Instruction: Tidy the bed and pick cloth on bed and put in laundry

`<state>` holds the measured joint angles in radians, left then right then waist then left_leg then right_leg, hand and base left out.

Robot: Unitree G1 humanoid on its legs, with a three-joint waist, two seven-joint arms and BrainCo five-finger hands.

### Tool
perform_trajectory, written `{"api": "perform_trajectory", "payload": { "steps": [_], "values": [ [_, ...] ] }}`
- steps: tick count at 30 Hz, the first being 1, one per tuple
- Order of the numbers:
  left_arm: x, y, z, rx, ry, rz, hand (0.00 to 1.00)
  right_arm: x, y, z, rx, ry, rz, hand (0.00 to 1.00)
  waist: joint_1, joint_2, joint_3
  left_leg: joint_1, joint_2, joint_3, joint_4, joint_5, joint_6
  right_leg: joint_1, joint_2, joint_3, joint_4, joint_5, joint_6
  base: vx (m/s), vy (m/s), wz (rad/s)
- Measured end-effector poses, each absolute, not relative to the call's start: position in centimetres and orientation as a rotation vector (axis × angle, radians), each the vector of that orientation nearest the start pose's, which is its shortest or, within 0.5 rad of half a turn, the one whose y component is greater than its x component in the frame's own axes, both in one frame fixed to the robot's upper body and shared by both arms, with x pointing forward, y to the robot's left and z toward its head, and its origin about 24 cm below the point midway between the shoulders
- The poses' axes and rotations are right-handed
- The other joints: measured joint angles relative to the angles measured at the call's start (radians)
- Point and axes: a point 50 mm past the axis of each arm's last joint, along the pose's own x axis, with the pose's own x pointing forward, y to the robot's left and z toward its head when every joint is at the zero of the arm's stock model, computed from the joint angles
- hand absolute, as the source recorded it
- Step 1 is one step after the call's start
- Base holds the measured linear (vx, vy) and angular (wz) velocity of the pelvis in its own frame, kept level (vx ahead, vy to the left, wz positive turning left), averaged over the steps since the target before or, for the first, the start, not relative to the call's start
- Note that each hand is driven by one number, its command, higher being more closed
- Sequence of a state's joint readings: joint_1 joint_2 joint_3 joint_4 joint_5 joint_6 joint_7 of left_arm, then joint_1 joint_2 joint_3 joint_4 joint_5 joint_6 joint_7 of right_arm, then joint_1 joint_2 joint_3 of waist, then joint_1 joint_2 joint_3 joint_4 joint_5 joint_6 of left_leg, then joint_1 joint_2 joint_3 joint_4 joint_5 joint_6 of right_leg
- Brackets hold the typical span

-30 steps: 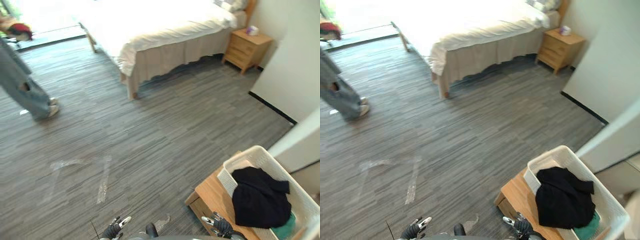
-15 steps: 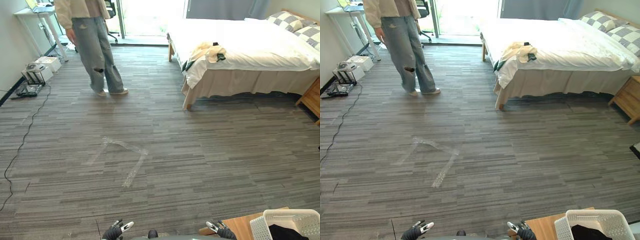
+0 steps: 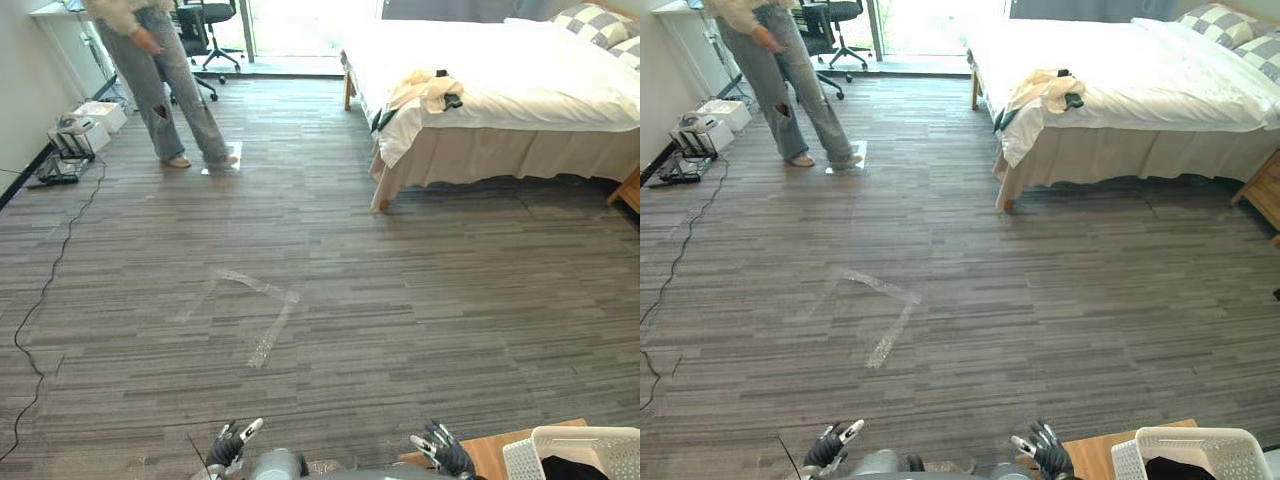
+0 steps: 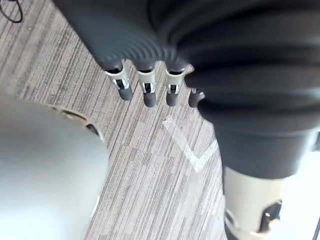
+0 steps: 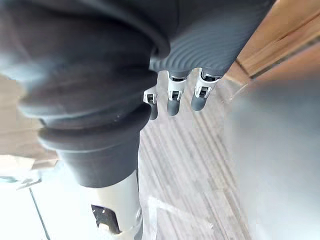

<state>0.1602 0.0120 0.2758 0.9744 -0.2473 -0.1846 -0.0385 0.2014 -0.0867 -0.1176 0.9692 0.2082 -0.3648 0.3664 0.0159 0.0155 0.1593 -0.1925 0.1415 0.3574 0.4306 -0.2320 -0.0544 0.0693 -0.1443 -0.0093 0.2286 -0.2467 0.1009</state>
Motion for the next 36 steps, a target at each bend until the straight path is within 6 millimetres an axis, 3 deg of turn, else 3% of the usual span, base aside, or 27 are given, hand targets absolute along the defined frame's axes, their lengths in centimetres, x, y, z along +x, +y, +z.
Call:
{"api": "perform_trajectory", "payload": {
  "steps": [1,2,3,4,5,7,8,9,11,14,15,16,17,18,19,20,22,23,24,25,27,28,29,31,32,34,36],
  "values": [
    [8.3,20.2,-15.5,-0.316,0.897,0.444,0.00,9.5,-19.8,-14.0,0.223,0.735,0.020,0.00,0.002,0.011,-0.003,0.000,-0.004,-0.001,-0.003,-0.002,0.003,0.014,0.006,0.019,-0.019,0.001,0.003,0.19,0.139,-0.65],
    [7.8,20.1,-15.6,-0.309,0.912,0.436,0.00,10.4,-20.4,-13.9,0.191,0.732,0.022,0.00,0.000,0.027,-0.018,-0.010,-0.021,0.007,0.004,-0.019,0.031,-0.011,-0.001,0.045,0.059,-0.028,0.017,0.27,0.108,-0.37],
    [7.7,20.9,-15.5,-0.283,0.923,0.438,0.00,10.0,-20.2,-14.1,0.198,0.746,0.008,0.00,0.000,-0.012,-0.022,-0.011,-0.056,0.024,0.020,-0.036,0.061,-0.045,-0.034,0.039,0.202,-0.090,0.038,0.33,0.044,-0.30],
    [7.5,21.2,-15.6,-0.255,0.941,0.423,0.00,10.0,-20.1,-14.3,0.203,0.759,0.005,0.00,0.001,-0.024,-0.018,-0.004,-0.069,0.029,0.034,-0.042,0.072,-0.099,-0.054,0.031,0.326,-0.110,0.051,0.30,0.036,-0.01],
    [6.9,21.8,-15.8,-0.201,0.985,0.395,0.00,10.1,-19.8,-14.4,0.217,0.759,0.002,0.00,-0.005,-0.041,-0.007,0.023,-0.091,0.028,0.026,-0.048,0.082,-0.174,-0.077,0.031,0.529,-0.069,0.056,0.34,-0.012,0.17],
    [5.9,22.2,-16.0,-0.130,1.052,0.333,0.00,9.8,-19.7,-14.5,0.225,0.765,-0.028,0.00,-0.019,-0.066,-0.002,0.104,-0.117,0.018,-0.029,-0.049,0.083,-0.240,-0.111,0.005,0.707,0.066,0.035,0.30,-0.022,0.31],
    [5.1,22.1,-16.1,-0.109,1.083,0.292,0.00,9.5,-19.8,-14.6,0.225,0.767,-0.050,0.00,-0.020,-0.059,0.002,0.178,-0.122,0.005,-0.097,-0.049,0.084,-0.273,-0.117,-0.029,0.795,0.088,0.015,0.30,-0.044,0.11],
    [4.9,22.1,-16.2,-0.108,1.092,0.288,0.00,9.5,-19.8,-14.5,0.229,0.766,-0.060,0.00,-0.021,-0.059,0.002,0.201,-0.122,-0.003,-0.121,-0.049,0.085,-0.287,-0.113,-0.050,0.803,0.060,0.011,0.43,-0.071,0.04],
    [4.9,22.1,-16.2,-0.096,1.105,0.251,0.00,9.7,-20.0,-14.4,0.244,0.749,-0.079,0.00,-0.032,-0.054,0.004,0.260,-0.098,-0.024,-0.179,-0.040,0.090,-0.349,-0.075,-0.135,0.722,-0.024,-0.010,0.37,-0.117,0.01],
    [6.4,21.8,-16.1,-0.084,1.098,0.184,0.00,10.0,-20.3,-14.2,0.271,0.725,-0.109,0.00,-0.064,-0.028,0.020,0.337,-0.042,-0.040,-0.232,-0.037,0.060,-0.405,0.012,-0.247,0.408,-0.021,-0.039,0.42,-0.185,0.18],
    [7.3,21.6,-16.0,-0.072,1.083,0.147,0.00,9.8,-20.6,-14.3,0.274,0.731,-0.123,0.00,-0.070,-0.016,0.032,0.384,-0.029,-0.043,-0.274,-0.033,0.042,-0.427,0.043,-0.267,0.215,0.066,-0.040,0.59,-0.272,0.32],
    [7.9,21.6,-15.9,-0.061,1.068,0.126,0.00,9.6,-20.6,-14.3,0.280,0.739,-0.135,0.00,-0.081,-0.019,0.036,0.438,-0.034,-0.046,-0.327,-0.029,0.024,-0.449,0.054,-0.263,0.037,0.164,-0.017,0.51,-0.249,0.27],
    [8.0,21.7,-15.8,-0.060,1.063,0.119,0.00,9.7,-20.5,-14.4,0.284,0.742,-0.135,0.00,-0.086,-0.027,0.040,0.462,-0.043,-0.045,-0.348,-0.026,0.011,-0.459,0.052,-0.261,-0.004,0.197,0.000,0.53,-0.295,0.35],
    [7.7,22.0,-15.8,-0.059,1.071,0.117,0.00,9.5,-20.1,-14.5,0.295,0.755,-0.143,0.00,-0.099,-0.038,0.042,0.530,-0.050,-0.049,-0.359,-0.042,-0.028,-0.463,0.044,-0.247,-0.026,0.212,-0.006,0.58,-0.341,0.31],
    [7.1,21.7,-16.0,-0.076,1.085,0.124,0.00,9.2,-20.5,-14.6,0.289,0.765,-0.155,0.00,-0.112,-0.031,0.042,0.578,-0.042,-0.052,-0.329,-0.054,-0.047,-0.459,0.051,-0.233,0.038,0.314,-0.089,0.61,-0.364,0.23],
    [7.0,21.4,-16.1,-0.086,1.087,0.125,0.00,9.4,-20.8,-14.4,0.279,0.757,-0.155,0.00,-0.113,-0.025,0.034,0.576,-0.026,-0.051,-0.286,-0.054,-0.047,-0.467,0.054,-0.234,0.089,0.318,-0.098,0.60,-0.413,-0.02],
    [6.5,20.1,-16.4,-0.141,1.092,0.141,0.00,9.8,-22.0,-14.0,0.259,0.740,-0.171,0.00,-0.106,0.043,0.024,0.465,0.082,-0.075,0.044,-0.008,-0.087,-0.463,0.108,-0.243,0.175,0.270,-0.168,0.54,-0.409,-0.34],
    [6.3,19.8,-16.4,-0.151,1.097,0.143,0.00,10.0,-22.2,-14.0,0.252,0.739,-0.172,0.00,-0.107,0.060,0.025,0.422,0.112,-0.097,0.147,0.041,-0.087,-0.450,0.135,-0.242,0.173,0.251,-0.186,0.57,-0.350,-0.65],
    [5.8,19.5,-16.5,-0.177,1.101,0.160,0.00,10.0,-22.3,-14.0,0.249,0.743,-0.172,0.00,-0.097,0.071,0.029,0.327,0.154,-0.155,0.350,0.163,-0.092,-0.412,0.189,-0.224,0.152,0.222,-0.207,0.73,-0.357,-0.79],
    [5.8,19.7,-16.5,-0.208,1.083,0.197,0.00,10.0,-22.3,-14.0,0.250,0.746,-0.173,0.00,-0.084,0.081,0.038,0.229,0.164,-0.207,0.572,0.138,-0.094,-0.349,0.238,-0.194,0.115,0.204,-0.228,0.72,-0.344,-0.86],
    [5.7,20.3,-16.3,-0.219,1.059,0.232,0.00,9.9,-21.8,-14.1,0.255,0.753,-0.156,0.00,-0.063,0.053,0.069,0.112,0.128,-0.247,0.757,0.071,-0.090,-0.219,0.279,-0.141,0.049,0.183,-0.252,0.54,-0.233,-0.78],
    [5.8,20.5,-16.2,-0.218,1.043,0.237,0.00,9.8,-21.5,-14.2,0.264,0.755,-0.151,0.00,-0.052,0.038,0.073,0.073,0.104,-0.251,0.763,0.057,-0.076,-0.175,0.283,-0.122,0.027,0.176,-0.256,0.49,-0.195,-0.84],
    [5.9,21.0,-15.9,-0.217,1.011,0.249,0.00,9.9,-20.9,-14.3,0.283,0.750,-0.136,0.00,-0.038,0.019,0.073,0.000,0.070,-0.240,0.727,0.043,-0.052,-0.114,0.286,-0.089,-0.010,0.158,-0.253,0.48,-0.177,-0.79],
    [6.3,20.9,-15.6,-0.238,0.958,0.258,0.00,10.4,-20.7,-14.0,0.292,0.719,-0.119,0.00,-0.010,0.004,0.071,-0.095,0.046,-0.166,0.536,0.013,-0.002,-0.022,0.286,-0.028,-0.057,0.143,-0.213,0.61,-0.163,-0.91],
    [6.3,20.7,-15.6,-0.260,0.943,0.271,0.00,10.8,-20.6,-13.8,0.294,0.700,-0.109,0.00,0.006,0.008,0.068,-0.116,0.046,-0.088,0.359,0.010,0.002,0.025,0.281,0.004,-0.085,0.134,-0.199,0.56,-0.071,-0.79],
    [6.2,20.3,-15.6,-0.275,0.942,0.274,0.00,11.3,-20.4,-13.5,0.304,0.673,-0.101,0.00,0.006,0.012,0.066,-0.123,0.042,0.016,0.127,0.020,0.006,0.084,0.273,0.013,-0.126,0.113,-0.180,0.46,-0.006,-0.42],
    [6.2,20.2,-15.6,-0.274,0.944,0.270,0.00,11.6,-20.2,-13.4,0.306,0.654,-0.104,0.00,0.004,0.016,0.061,-0.129,0.010,0.095,-0.115,0.048,0.018,0.157,0.266,0.030,-0.151,0.051,-0.173,0.69,0.077,-0.03]
  ]
}}
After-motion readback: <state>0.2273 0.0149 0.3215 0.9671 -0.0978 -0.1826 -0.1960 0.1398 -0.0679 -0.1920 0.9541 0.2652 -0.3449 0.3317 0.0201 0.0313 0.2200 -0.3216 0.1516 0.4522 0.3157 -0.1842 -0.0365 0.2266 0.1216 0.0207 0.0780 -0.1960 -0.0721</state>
